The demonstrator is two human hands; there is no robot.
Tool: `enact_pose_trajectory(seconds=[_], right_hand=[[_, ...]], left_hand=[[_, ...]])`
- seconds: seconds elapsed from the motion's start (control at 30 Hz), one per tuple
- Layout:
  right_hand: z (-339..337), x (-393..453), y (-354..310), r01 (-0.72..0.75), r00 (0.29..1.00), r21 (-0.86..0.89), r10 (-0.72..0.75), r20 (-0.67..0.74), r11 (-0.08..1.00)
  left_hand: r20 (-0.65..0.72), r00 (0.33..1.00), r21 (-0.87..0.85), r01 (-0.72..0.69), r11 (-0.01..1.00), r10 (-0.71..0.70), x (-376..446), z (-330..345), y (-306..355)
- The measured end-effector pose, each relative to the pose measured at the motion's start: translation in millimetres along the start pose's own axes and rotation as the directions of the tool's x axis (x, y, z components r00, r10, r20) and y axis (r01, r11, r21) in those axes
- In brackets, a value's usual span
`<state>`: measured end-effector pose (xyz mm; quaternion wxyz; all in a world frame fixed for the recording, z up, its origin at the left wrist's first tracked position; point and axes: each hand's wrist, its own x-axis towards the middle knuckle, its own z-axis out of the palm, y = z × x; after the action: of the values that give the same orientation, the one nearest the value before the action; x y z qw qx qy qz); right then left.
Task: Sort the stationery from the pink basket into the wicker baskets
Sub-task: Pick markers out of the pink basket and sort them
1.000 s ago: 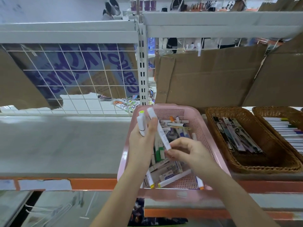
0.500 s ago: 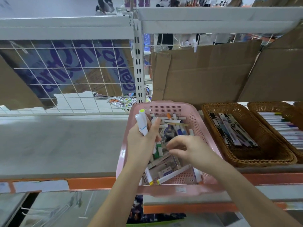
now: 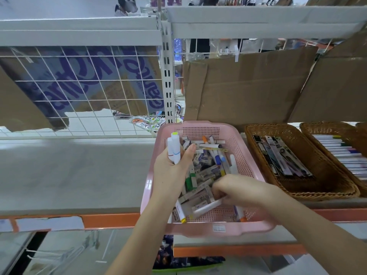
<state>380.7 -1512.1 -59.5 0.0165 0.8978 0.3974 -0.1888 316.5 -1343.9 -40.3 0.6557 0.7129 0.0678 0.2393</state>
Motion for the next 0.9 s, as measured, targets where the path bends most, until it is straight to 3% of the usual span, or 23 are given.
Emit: enact_pose_trajectory(seconds=[0.1,0.2,0.37,0.57,0.9], right_hand=[[-18.0,-11.6,3.4,0.034,0.998,0.241,-0.02,-0.061,0.97],[-34.7,-22.3,5.3,0.065,0.993,0.366,-0.025,-0.113,0.928],[-65.5,-38.4,2.8,0.12,0.97,0.4,-0.022,-0.241,0.909],[-94.4,-46.5,-12.6,0.264,0.89,0.443,-0.038,-0.455,0.857],[-104.3,-48.7,-40.0,0.328,0.873,0.6,0.008,-0.487,0.729]], left_hand=[[-0.006,1.0,0.021,0.002,1.0,-0.001,-0.5,-0.5,1.0],[-0.007,1.0,0.035,-0.005,0.999,0.005,-0.4,-0.1,1.4],[0.083,0.995,0.071,-0.057,0.996,0.051,-3.1,3.9,3.8],[0.197,0.977,0.105,-0.105,0.989,0.083,-6.7,5.9,6.4],[0.282,0.952,0.025,-0.135,0.991,0.122,-7.8,4.7,11.2]])
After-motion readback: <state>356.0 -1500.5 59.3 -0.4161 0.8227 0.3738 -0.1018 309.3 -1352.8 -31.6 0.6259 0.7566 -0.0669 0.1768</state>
